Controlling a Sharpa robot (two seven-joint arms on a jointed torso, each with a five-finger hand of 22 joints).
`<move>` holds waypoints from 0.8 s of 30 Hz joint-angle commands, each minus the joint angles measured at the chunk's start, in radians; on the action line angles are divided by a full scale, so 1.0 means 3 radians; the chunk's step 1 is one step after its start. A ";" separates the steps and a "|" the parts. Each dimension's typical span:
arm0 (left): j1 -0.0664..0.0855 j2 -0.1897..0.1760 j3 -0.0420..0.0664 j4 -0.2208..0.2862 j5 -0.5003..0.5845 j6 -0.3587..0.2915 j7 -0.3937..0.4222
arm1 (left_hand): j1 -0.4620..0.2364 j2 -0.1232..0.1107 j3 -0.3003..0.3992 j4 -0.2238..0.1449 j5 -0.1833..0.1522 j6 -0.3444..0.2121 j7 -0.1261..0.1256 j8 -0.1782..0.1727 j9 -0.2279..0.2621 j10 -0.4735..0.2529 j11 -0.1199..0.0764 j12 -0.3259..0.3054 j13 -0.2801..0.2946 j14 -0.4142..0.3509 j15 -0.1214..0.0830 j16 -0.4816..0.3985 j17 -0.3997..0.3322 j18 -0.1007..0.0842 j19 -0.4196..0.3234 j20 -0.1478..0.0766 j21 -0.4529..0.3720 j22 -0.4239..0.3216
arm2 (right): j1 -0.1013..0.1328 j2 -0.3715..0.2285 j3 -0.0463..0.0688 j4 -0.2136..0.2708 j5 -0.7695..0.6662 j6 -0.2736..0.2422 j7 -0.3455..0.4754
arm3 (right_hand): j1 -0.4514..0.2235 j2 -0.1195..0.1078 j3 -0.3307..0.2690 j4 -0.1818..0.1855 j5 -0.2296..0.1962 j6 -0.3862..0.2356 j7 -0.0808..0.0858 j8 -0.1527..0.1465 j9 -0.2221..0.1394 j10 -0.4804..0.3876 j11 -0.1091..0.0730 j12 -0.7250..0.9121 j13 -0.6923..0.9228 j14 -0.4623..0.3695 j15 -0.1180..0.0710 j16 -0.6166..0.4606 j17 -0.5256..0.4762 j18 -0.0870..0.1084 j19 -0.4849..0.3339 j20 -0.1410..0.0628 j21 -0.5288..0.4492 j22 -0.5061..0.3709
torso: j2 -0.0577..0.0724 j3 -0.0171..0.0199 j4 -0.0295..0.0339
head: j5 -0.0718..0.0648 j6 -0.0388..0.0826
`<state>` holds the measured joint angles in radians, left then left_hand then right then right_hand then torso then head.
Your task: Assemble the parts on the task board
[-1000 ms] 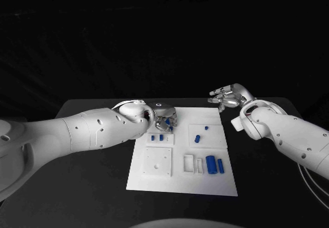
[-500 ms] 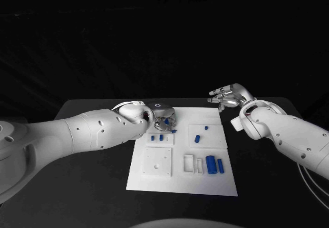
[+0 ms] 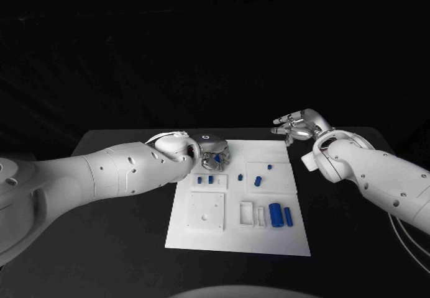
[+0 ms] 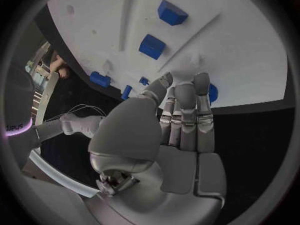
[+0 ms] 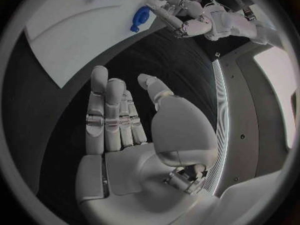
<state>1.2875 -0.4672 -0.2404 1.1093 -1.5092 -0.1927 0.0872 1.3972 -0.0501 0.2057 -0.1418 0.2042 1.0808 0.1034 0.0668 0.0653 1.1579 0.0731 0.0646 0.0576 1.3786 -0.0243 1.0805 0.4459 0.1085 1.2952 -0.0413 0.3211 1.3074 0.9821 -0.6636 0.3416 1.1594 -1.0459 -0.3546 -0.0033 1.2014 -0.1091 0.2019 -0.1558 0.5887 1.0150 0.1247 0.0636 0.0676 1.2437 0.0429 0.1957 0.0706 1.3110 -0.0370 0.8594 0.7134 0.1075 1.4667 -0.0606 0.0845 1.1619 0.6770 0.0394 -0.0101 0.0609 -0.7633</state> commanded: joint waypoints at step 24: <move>-0.0005 -0.0154 0.0006 0.0125 0.0327 -0.0213 0.0042 | -0.0008 -0.0015 0.0047 0.0017 0.0003 0.0041 0.0012 -0.0009 -0.0003 0.0105 -0.0013 -0.0010 0.0004 -0.0025 -0.0018 -0.0017 -0.0013 0.0021 -0.0035 -0.0019 0.0023 0.0061 | -0.0004 -0.0027 0.0001 0.0154 -0.0383 0.0302 0.0016 | 0.0100 0.0089 0.0324 -0.0343 -0.0330 0.0393 -0.0076 0.0002 0.0006 0.0241 -0.0135 0.0290 0.0279 0.0021 -0.0095 0.0063 0.0004 -0.0018 0.0067 -0.0089 0.0098 0.0174 | -0.0001 0.0002 0.0000 | -0.0012 0.0017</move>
<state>1.2874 -0.5124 -0.2395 1.1411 -1.4624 -0.2237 0.0895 1.3933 -0.0540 0.2136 -0.1385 0.2004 1.0862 0.1088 0.0668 0.0653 1.1829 0.0697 0.0646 0.0577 1.3751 -0.0281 1.0804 0.4433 0.1079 1.2918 -0.0448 0.3249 1.3080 0.9815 -0.6715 0.3416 1.1990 -1.0927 -0.3083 -0.0045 1.2387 -0.0830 0.2983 -0.2528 0.4957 1.1297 0.0995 0.0636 0.0708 1.3216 0.0012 0.2797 0.1469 1.3168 -0.0612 0.8750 0.7136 0.1083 1.4665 -0.0828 0.1114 1.2125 0.6769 0.0396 -0.0105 0.0581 -0.7588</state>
